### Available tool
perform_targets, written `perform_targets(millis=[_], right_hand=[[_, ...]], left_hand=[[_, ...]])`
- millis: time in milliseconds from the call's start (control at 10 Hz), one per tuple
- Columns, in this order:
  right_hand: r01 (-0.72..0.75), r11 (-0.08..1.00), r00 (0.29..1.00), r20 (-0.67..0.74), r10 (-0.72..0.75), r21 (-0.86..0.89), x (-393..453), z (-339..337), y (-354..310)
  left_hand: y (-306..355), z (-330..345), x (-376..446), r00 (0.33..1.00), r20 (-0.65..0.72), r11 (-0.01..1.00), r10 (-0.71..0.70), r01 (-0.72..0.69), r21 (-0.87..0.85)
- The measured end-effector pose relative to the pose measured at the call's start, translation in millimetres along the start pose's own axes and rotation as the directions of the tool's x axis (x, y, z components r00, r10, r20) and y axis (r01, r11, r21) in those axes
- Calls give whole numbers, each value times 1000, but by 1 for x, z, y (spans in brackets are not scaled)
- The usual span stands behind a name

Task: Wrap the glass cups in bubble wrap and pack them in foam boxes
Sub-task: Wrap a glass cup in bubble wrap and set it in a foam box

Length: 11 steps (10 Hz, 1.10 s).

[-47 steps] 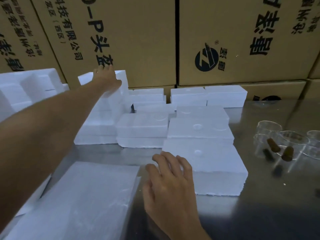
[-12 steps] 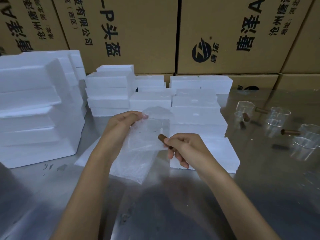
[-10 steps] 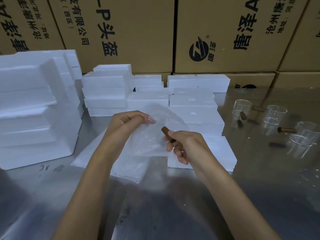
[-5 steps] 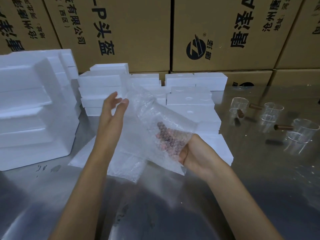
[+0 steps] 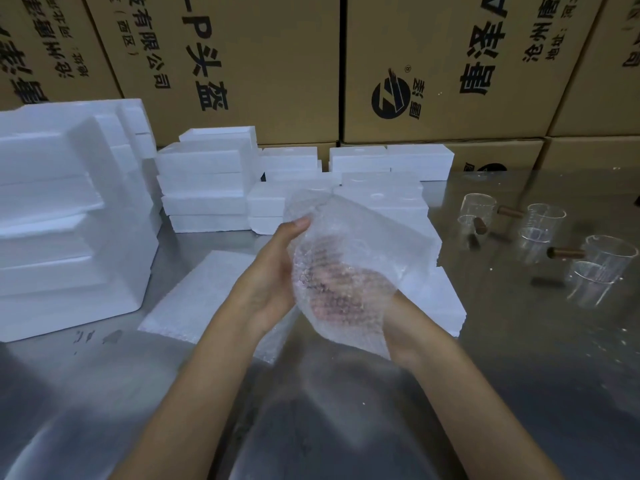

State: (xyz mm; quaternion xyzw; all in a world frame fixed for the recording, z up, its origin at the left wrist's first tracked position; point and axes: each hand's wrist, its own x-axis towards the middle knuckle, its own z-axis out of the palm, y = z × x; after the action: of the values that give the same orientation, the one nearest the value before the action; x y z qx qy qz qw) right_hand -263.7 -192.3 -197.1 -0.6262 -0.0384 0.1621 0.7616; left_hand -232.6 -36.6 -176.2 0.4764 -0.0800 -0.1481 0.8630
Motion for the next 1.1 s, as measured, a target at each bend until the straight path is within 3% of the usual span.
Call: perform_targets(millis=[100,200,300,400,500,600,700,800,900,1000,1100], right_hand=[[253,967,961,-110,-255,-27,4,-15,-15],[519,852,766,-406,-498,-66,6,-41,-25],[493,832,729,-400,-555,-255,6,-45,-21],[336,916,927,-94,-362,-220,5,-38,-17],[312,897,950,92,-298,-314,4,-30,-8],[407,901,897,-123,-425,-148,9,-27,-7],[474,880,822,-365,-436,17,9,-36,-14],[474,874,749,-473,-464,-106,8,-43,-16],[438,877,726,-497,-475,-199,2,-40,-15],[429,863,687,-524,-503,-267,1,-42,-11],[414,816,637,-511,-576,-404,-2,-46,0]], left_hand=[[3,-11,9,998,-36,981,48,-54,-187],[7,-20,8,983,-102,930,155,-180,-321],[7,-27,9,970,-145,860,193,-238,-452],[8,-23,7,966,-130,839,223,-258,-479],[4,-18,8,968,-91,874,234,-250,-415],[1,-14,9,984,-24,953,176,-177,-246],[-3,-11,7,994,39,995,102,-102,5],[-12,-5,3,990,136,957,33,-71,281],[-16,-2,0,985,171,811,-23,-81,580],[-14,2,-3,983,166,648,-81,-74,758],[-12,5,-5,978,178,554,-112,-87,828]])
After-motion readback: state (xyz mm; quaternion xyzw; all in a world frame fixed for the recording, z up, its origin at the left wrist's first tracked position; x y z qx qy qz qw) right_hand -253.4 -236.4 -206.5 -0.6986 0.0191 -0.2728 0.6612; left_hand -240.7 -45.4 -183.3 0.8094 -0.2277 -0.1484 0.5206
